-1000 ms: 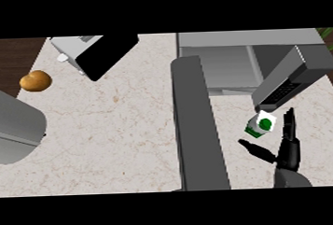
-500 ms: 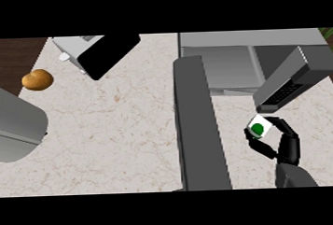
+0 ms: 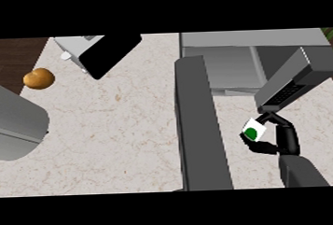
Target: Pick up the milk, place it into the microwave and close the microwave
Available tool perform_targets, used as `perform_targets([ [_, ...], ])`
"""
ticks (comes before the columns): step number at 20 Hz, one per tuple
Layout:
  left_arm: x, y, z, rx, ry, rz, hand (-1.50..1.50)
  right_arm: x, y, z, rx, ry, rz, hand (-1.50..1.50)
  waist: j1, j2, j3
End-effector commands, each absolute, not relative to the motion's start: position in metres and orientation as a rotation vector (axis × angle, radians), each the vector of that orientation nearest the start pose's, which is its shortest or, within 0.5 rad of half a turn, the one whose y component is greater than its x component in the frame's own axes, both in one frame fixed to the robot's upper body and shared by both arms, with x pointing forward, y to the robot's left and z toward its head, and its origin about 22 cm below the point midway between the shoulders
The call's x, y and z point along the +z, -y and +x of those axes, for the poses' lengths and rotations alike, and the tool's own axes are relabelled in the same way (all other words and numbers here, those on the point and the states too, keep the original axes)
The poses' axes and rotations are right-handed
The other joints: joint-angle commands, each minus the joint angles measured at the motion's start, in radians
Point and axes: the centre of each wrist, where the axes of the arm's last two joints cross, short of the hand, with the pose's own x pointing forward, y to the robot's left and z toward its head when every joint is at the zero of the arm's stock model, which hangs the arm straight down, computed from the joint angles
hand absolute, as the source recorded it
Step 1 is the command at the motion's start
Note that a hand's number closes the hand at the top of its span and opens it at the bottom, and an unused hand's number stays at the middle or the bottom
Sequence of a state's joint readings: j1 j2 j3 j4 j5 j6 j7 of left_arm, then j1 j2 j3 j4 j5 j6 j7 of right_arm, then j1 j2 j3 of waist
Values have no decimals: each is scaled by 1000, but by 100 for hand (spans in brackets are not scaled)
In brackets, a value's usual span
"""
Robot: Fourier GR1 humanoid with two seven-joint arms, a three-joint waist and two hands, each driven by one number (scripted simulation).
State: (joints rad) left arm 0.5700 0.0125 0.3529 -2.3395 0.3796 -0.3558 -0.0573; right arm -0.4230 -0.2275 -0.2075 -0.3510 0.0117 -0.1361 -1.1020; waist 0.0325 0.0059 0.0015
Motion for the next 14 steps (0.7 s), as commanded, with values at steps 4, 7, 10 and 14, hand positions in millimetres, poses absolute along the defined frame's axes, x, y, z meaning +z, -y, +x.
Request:
perform_targets([
  [4, 111, -320, 69, 78, 1958, 80, -150, -130, 300, 280, 187, 1948, -13, 150, -15, -6, -1],
  [7, 110, -319, 74, 73, 1948, 66, -150, -126, 284, 286, 149, 1991, 87, 150, -27, -8, -1],
  [10, 106, -327, 62, 100, 1931, 109, -150, -117, 276, 288, 200, 1970, 94, 150, -34, -13, -3],
  [14, 117, -320, 67, 106, 1937, 115, -150, -87, 245, 305, 225, 2005, 44, 150, -41, -13, -3],
])
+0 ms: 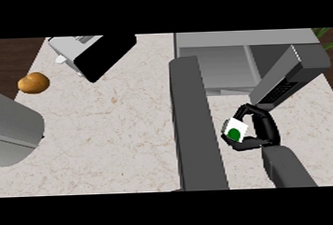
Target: Pick up the milk, place it into the microwave and close the microwave
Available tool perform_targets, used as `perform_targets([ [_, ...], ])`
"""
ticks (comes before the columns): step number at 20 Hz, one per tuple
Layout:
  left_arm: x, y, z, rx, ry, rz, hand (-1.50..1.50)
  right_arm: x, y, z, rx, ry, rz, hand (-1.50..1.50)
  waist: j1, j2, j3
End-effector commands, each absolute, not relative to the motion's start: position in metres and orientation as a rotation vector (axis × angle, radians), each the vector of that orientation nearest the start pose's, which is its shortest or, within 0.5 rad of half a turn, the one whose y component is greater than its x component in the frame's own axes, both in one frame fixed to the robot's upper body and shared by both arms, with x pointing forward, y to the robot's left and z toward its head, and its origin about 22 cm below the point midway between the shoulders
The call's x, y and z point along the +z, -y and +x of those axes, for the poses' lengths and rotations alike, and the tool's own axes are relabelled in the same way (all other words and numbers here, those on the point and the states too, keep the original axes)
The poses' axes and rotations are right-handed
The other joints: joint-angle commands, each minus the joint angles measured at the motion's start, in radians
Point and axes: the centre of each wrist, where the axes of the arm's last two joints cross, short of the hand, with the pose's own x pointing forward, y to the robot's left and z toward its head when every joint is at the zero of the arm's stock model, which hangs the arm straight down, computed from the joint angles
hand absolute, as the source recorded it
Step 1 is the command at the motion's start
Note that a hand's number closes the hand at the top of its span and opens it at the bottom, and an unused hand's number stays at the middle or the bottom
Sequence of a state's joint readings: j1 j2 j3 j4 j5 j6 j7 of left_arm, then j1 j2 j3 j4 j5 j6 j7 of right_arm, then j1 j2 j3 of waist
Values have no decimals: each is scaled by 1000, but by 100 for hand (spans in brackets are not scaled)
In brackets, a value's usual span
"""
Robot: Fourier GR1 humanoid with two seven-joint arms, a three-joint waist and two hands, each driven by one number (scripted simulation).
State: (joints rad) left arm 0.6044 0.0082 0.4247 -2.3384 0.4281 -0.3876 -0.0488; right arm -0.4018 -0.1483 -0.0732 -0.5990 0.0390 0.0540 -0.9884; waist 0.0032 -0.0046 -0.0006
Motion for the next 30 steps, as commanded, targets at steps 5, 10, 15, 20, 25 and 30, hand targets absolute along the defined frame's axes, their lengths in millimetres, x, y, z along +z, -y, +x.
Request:
perform_targets([
  [5, 118, -336, 68, 97, 1943, 95, -150, -66, 219, 325, 198, 1994, -29, 150, 3, 3, 0],
  [10, 109, -332, 69, 96, 1935, 105, -150, -30, 238, 356, 241, 2009, -121, 150, 5, 4, 1],
  [15, 121, -339, 63, 85, 1940, 115, -150, 8, 173, 394, 372, 1978, -246, 150, 24, 7, 1],
  [20, 101, -331, 65, 95, 1942, 94, -150, 12, 175, 414, 419, 1929, -359, 150, 36, 13, 1],
  [25, 107, -340, 71, 71, 1951, 77, -150, 21, 194, 429, 416, 1917, -492, 150, 68, 28, 3],
  [30, 91, -338, 86, 67, 1949, 46, -150, 21, 195, 432, 384, 1907, -544, 150, 71, 37, 3],
])
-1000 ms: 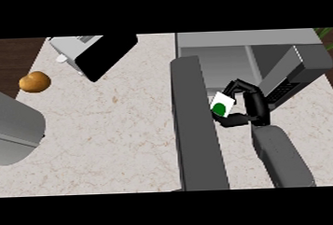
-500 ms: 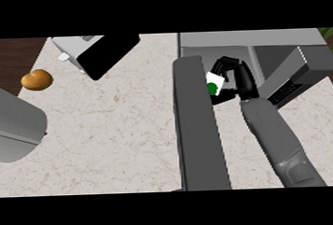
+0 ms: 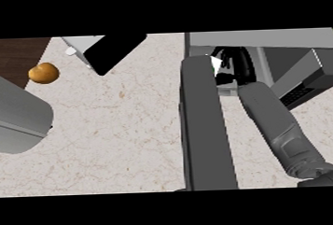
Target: Pick up the milk, place it into the microwave and close the microwave
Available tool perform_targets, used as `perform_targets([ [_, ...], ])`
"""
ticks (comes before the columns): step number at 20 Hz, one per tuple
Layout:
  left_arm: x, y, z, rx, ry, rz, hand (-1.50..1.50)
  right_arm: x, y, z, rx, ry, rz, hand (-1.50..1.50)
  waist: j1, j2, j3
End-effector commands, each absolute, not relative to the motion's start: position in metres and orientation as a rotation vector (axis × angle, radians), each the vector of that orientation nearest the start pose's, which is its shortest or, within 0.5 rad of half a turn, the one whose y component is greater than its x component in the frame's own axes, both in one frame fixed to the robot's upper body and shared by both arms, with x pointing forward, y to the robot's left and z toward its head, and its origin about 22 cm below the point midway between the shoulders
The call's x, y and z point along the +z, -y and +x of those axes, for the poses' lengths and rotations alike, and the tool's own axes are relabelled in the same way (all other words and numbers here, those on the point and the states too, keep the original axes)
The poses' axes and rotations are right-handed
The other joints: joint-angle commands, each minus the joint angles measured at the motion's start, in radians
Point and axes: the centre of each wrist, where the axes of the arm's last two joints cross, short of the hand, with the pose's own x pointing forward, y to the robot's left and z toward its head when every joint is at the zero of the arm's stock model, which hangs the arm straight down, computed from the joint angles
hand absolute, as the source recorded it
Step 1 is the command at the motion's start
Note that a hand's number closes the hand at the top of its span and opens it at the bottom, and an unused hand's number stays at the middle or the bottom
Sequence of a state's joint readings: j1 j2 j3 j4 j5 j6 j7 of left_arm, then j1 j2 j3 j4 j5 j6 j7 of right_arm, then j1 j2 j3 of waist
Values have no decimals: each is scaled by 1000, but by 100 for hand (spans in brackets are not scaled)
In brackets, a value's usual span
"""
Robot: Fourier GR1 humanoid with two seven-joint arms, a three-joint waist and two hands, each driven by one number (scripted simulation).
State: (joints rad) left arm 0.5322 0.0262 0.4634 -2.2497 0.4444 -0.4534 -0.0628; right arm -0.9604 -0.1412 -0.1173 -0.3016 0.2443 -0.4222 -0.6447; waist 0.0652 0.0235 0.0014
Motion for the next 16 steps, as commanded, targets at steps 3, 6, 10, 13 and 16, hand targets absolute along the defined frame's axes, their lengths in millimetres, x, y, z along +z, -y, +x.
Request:
perform_targets([
  [3, 98, -342, 84, 53, 1968, 33, -150, 27, 213, 435, 395, 1895, -667, 150, 26, 15, 2],
  [6, 89, -339, 87, 55, 1942, 17, -150, 43, 206, 444, 374, 1932, -800, 150, 37, 19, 1],
  [10, 93, -343, 92, 34, 1957, 30, -150, 45, 228, 444, 448, 1946, -921, 150, 54, 30, 2],
  [13, 88, -337, 103, 39, 1953, -13, -150, 44, 231, 443, 460, 1948, -951, 150, 54, 39, 3],
  [16, 89, -341, 97, 50, 1949, 1, -150, 30, 251, 434, 500, 1876, -1005, 150, 72, 39, 3],
])
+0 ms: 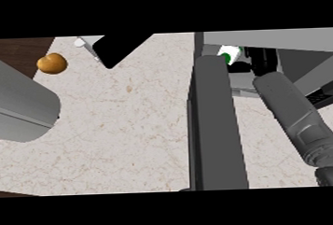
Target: Pick up the milk, place it into the microwave and close the microwave
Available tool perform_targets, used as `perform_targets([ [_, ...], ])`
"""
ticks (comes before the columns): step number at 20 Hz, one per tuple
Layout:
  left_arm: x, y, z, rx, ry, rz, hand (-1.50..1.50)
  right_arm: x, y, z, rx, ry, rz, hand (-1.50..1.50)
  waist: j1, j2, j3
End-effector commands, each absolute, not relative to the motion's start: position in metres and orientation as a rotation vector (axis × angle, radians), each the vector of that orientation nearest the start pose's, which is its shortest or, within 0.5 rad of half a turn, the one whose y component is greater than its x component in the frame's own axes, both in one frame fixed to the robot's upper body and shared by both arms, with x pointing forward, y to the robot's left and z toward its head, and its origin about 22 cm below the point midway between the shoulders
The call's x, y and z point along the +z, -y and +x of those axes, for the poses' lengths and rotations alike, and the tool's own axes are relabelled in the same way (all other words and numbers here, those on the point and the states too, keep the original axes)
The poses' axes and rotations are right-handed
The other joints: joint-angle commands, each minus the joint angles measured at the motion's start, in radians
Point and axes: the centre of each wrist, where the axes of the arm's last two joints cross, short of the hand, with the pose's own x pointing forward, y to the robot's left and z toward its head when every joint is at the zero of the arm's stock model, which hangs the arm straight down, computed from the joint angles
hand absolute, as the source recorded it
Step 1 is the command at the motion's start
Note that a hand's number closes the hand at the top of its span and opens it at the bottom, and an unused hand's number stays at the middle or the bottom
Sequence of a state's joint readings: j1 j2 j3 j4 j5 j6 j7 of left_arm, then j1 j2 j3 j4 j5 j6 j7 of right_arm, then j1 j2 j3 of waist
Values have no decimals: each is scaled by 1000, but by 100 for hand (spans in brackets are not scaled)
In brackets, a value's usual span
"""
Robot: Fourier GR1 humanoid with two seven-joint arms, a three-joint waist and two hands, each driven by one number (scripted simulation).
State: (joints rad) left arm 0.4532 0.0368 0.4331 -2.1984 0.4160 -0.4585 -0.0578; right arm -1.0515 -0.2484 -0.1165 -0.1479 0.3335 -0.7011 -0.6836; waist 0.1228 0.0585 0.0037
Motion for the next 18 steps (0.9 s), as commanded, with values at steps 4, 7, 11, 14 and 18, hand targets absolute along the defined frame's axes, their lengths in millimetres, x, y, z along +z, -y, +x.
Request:
perform_targets([
  [4, 89, -342, 107, 9, 1956, -4, -150, 32, 266, 434, 429, 1744, -1202, -150, 22, 18, 0],
  [7, 93, -343, 109, -1, 1958, 46, -150, 25, 279, 427, 402, 1618, -1363, -150, 30, 20, -1],
  [11, 91, -345, 112, -13, 1944, 54, -150, 29, 258, 433, 512, 1781, -1181, -150, 22, 12, 4],
  [14, 89, -344, 115, -32, 1934, 39, -150, 24, 254, 431, 534, 1817, -1129, -150, 14, 8, 5],
  [18, 90, -343, 124, -78, 1921, -13, -150, 34, 243, 438, 545, 1870, -1016, -150, 15, 11, 5],
])
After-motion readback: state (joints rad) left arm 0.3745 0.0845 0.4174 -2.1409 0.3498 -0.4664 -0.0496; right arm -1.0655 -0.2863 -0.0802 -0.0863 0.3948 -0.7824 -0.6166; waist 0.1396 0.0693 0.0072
